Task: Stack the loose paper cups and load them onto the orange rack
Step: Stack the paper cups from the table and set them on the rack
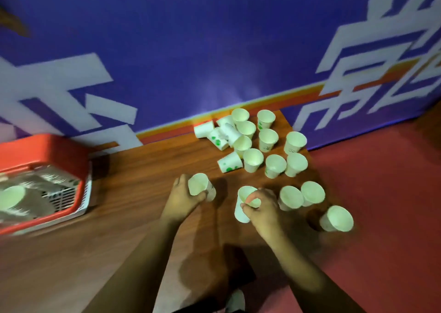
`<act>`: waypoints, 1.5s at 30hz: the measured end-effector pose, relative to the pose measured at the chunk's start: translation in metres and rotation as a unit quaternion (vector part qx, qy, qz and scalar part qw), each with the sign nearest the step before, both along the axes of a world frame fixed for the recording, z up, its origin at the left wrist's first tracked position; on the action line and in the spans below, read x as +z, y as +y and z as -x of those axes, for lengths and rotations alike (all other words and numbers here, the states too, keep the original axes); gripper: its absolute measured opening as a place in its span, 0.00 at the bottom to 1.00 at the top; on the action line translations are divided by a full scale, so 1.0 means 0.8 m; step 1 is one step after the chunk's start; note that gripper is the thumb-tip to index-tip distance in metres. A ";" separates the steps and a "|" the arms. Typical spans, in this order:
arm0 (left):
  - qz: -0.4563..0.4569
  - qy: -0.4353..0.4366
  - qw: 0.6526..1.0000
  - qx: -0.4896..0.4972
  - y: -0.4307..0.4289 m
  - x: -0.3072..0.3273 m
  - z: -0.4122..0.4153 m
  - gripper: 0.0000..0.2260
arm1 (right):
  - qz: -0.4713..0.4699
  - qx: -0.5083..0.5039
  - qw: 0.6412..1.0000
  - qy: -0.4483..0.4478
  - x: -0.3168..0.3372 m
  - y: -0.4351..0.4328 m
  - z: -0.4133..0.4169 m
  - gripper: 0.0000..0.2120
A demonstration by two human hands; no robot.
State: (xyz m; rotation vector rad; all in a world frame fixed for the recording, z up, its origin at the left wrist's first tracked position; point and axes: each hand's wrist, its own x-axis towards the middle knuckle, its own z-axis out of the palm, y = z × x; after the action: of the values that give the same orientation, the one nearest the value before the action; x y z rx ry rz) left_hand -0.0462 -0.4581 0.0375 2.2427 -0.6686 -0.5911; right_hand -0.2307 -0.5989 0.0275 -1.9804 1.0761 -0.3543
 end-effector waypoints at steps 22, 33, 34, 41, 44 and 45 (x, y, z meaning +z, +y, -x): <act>0.042 -0.098 0.925 0.365 0.532 0.074 -0.297 0.25 | -0.024 0.219 0.973 -0.074 0.088 0.429 -0.411 0.23; 0.038 -0.083 0.942 0.323 0.596 0.055 -0.402 0.32 | 0.030 0.249 0.965 -0.080 0.063 0.532 -0.551 0.36; 0.032 -0.074 0.945 0.317 0.599 0.049 -0.408 0.32 | 0.040 0.251 0.964 -0.077 0.056 0.536 -0.558 0.36; -0.012 -0.042 0.968 0.245 0.602 0.011 -0.425 0.32 | 0.106 0.298 0.948 -0.047 0.032 0.548 -0.570 0.31; -0.042 -0.044 0.974 0.218 0.600 -0.004 -0.427 0.33 | 0.123 0.315 0.941 -0.018 0.022 0.554 -0.577 0.34; -0.053 -0.046 0.976 0.205 0.599 -0.008 -0.427 0.33 | 0.134 0.317 0.939 -0.011 0.019 0.557 -0.579 0.35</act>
State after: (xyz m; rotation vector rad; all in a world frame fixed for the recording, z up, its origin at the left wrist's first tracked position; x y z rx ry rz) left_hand 0.2956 0.0213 0.0311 2.4256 -0.2060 -0.3249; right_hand 0.2325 -0.1533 0.0430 -2.4283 0.3372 -0.1721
